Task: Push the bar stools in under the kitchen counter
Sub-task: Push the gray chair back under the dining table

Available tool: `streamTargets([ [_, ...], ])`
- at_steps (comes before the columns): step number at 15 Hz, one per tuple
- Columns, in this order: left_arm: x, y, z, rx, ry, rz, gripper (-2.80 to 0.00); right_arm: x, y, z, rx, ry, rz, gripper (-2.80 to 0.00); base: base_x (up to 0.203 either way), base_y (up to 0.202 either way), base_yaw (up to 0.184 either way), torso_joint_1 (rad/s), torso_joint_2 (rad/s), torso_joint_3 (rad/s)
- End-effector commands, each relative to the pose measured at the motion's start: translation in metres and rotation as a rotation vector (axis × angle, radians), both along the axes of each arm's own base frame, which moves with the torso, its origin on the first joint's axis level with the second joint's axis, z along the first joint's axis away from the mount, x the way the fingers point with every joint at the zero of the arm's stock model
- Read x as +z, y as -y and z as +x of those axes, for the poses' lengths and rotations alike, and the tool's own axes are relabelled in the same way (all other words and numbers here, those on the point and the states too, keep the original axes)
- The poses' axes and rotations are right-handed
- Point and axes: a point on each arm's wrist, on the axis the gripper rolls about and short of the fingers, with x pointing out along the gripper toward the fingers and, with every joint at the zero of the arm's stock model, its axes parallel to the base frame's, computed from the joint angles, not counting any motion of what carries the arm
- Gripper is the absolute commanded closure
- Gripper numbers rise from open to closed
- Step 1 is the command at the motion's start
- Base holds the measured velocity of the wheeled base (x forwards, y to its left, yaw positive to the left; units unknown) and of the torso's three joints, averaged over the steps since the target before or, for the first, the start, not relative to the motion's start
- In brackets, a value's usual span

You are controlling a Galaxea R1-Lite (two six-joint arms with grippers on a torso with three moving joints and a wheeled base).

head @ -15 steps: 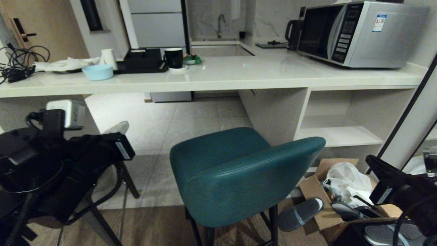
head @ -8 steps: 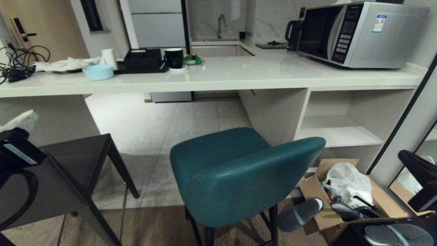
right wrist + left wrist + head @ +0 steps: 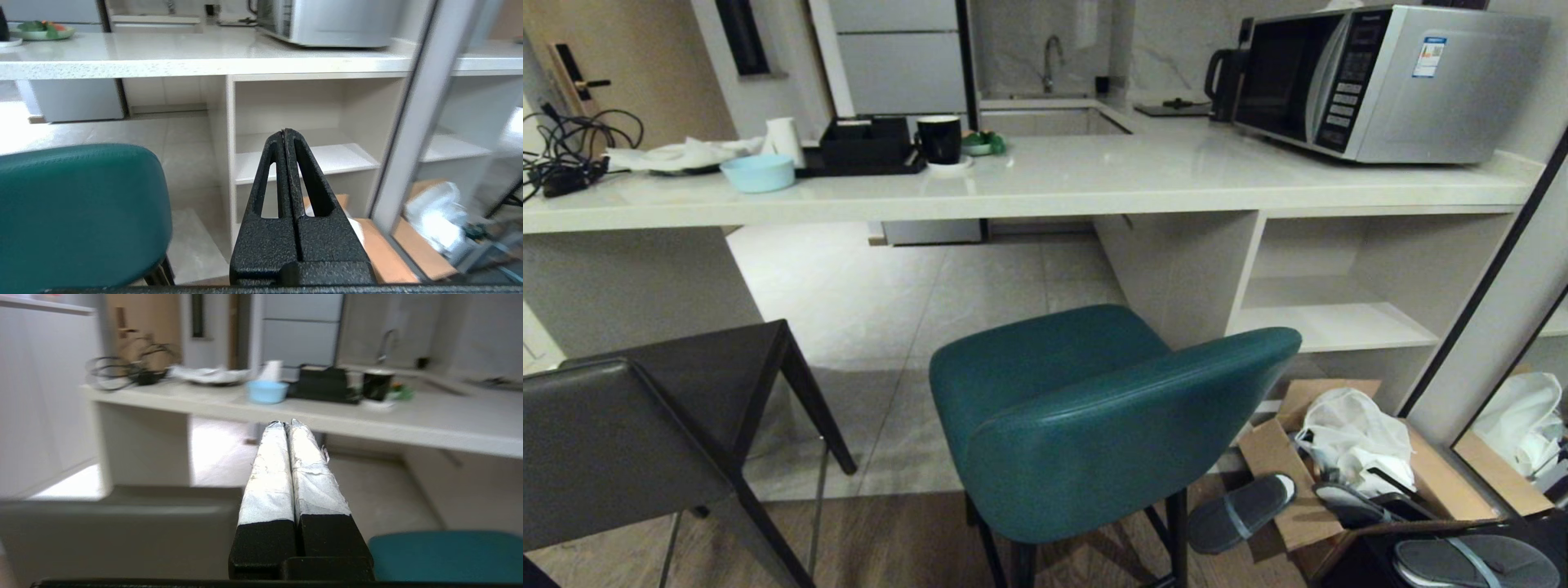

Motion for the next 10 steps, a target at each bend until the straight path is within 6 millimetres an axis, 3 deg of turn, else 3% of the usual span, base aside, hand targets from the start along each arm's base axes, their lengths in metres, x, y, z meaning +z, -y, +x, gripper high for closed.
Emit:
streamTargets([
  [1, -0.010, 0.001, -0.046, 0.010, 0.055, 0.027, 0.00, -0.010, 0.003, -0.050, -0.017, 0.026, -0.002, 0.00, 0.000, 0.000, 0.000, 0.000, 0.00, 0.000],
  [4, -0.058, 0.005, -0.076, -0.139, 0.030, 0.100, 0.00, -0.042, 0.000, -0.078, -0.004, 0.018, -0.019, 0.00, 0.000, 0.000, 0.000, 0.000, 0.00, 0.000],
  [5, -0.080, 0.005, -0.080, -0.179, -0.025, 0.116, 0.00, -0.056, 0.000, -0.077, 0.000, -0.009, -0.020, 0.00, 0.000, 0.000, 0.000, 0.000, 0.00, 0.000],
  [10, -0.169, 0.006, -0.049, -0.264, -0.369, 0.162, 0.00, -0.126, -0.004, -0.042, 0.122, -0.255, -0.045, 0.00, 0.000, 0.000, 0.000, 0.000, 0.00, 0.000],
])
